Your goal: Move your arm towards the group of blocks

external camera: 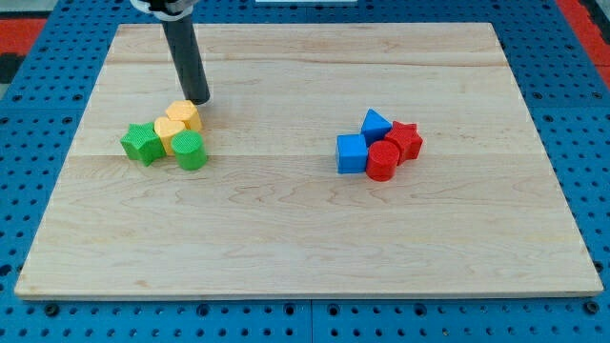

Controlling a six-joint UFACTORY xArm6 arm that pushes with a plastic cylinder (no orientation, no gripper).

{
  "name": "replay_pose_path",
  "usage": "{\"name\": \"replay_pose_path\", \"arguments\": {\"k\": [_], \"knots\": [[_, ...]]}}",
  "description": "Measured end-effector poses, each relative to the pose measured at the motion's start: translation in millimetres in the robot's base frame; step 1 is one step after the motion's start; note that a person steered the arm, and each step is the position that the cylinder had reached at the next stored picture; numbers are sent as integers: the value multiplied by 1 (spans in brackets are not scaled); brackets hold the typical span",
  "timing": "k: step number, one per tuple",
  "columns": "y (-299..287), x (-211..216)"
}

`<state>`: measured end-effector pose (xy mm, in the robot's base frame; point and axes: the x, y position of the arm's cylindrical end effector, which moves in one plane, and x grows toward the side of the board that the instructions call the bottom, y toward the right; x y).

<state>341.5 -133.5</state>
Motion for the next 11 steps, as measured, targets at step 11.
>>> {"name": "replay_pose_path", "arguments": {"k": [11], "knots": [[260,88]]}}
